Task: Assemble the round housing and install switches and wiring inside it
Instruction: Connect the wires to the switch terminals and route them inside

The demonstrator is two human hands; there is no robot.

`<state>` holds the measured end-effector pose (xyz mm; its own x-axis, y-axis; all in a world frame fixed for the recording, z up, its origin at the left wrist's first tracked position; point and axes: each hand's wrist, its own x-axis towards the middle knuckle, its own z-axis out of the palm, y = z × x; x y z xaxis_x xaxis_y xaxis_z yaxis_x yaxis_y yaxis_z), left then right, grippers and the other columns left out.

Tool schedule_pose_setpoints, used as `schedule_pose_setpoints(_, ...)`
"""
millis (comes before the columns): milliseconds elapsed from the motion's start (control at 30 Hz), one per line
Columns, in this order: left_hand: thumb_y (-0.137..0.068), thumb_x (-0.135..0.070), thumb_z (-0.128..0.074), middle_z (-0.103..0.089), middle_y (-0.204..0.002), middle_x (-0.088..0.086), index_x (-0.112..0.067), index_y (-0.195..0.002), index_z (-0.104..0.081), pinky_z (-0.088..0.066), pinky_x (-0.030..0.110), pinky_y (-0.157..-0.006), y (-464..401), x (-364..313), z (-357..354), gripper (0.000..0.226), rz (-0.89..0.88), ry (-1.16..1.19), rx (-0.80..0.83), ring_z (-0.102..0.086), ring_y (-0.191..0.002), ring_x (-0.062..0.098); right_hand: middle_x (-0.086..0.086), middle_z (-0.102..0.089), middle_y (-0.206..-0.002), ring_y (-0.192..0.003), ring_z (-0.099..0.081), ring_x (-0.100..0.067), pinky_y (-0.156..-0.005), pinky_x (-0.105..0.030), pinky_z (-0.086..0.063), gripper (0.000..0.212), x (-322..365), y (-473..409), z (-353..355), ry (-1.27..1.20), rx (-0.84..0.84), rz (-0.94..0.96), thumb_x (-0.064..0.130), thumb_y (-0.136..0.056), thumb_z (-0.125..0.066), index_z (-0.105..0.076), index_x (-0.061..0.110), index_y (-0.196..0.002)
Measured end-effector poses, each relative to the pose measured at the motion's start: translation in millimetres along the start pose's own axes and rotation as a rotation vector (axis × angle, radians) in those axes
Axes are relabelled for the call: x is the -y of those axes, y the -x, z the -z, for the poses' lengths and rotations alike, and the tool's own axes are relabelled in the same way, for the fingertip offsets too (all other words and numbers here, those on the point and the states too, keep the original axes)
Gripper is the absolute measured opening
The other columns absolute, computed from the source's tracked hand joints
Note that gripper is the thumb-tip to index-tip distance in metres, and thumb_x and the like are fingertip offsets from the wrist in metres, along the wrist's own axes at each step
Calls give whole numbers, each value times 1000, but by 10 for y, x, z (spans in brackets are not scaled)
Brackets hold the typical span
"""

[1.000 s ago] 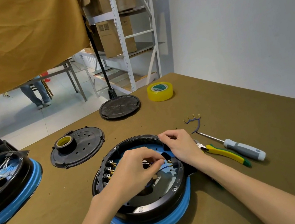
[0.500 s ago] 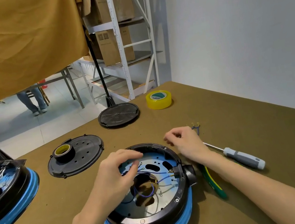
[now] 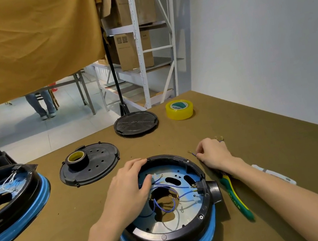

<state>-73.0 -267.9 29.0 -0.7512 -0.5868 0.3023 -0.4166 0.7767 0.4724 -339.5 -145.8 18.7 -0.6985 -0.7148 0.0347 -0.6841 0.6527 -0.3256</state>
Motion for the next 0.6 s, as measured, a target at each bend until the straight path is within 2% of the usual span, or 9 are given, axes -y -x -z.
schedule_pose_setpoints(67, -102, -45, -53, -45, -148, -21, -38, -147, -46, -42, 31, -110, 6, 11, -1, 46, 0, 6, -3, -45, -132, 5, -3, -73, -108, -106, -64, -22, -104, -42, -44, 15, 20, 11, 42, -148, -20, 21, 21, -101, -61, -74, 16, -104)
schedule_pose_setpoints(133, -102, -46, -52, -45, -148, -21, -39, -145, -47, -41, 30, -109, 5, 18, -2, 44, -8, 5, -9, -45, -132, 4, -6, -73, -98, -89, -64, -15, -86, -29, -51, 14, 105, 73, 170, -509, -60, 73, 15, -100, -62, -75, 10, -99)
schedule_pose_setpoints(200, -103, -45, -52, -45, -149, -22, -40, -144, -48, -39, 30, -110, 5, 23, -5, 42, -9, 14, -11, -44, -133, 4, -7, -73, -87, -74, -61, -7, -68, -18, -50, 13, 233, 198, 343, -804, -87, 114, 14, -100, -64, -76, 12, -98)
schedule_pose_setpoints(300, -103, -44, -53, -50, -143, -23, -42, -138, -55, -27, 33, -115, -1, -14, 13, 35, -4, 15, -48, -40, -137, 4, -12, -74, -89, -72, -60, -10, -65, -22, -51, 12, 428, 422, 506, -1036, -24, 217, 15, -100, -63, -76, 14, -101)
schedule_pose_setpoints(367, -101, -40, -58, -59, -129, -27, -42, -125, -65, -30, 30, -113, -5, -106, 87, 25, 13, 149, -140, -46, -130, 0, -12, -73, -89, -72, -60, -11, -66, -23, -51, 11, 542, 572, 537, -1048, 16, 309, 13, -101, -63, -73, 12, -102)
schedule_pose_setpoints(467, -96, -32, -69, -75, -102, -17, -36, -105, -77, -50, 16, -87, 8, -332, 258, 12, 63, 636, -232, -67, -98, 1, 1, -69, -81, -69, -56, -7, -67, -21, -48, 8, 686, 762, 503, -912, -57, 445, 12, -100, -64, -70, 17, -97)
schedule_pose_setpoints(533, -92, -29, -75, -79, -94, -9, -30, -98, -81, -55, 17, -79, 38, -465, 353, 9, 63, 816, -246, -72, -87, 6, 9, -66, -83, -71, -54, -5, -67, -17, -44, 9, 754, 875, 468, -835, -90, 545, 13, -101, -64, -67, 21, -98)
schedule_pose_setpoints(600, -88, -28, -78, -80, -91, -3, -28, -95, -83, -57, 19, -78, 69, -554, 423, 9, 74, 950, -222, -75, -86, 11, 12, -62, -89, -78, -58, -12, -70, -17, -44, 9, 780, 958, 445, -721, -144, 651, 16, -102, -62, -63, 24, -100)
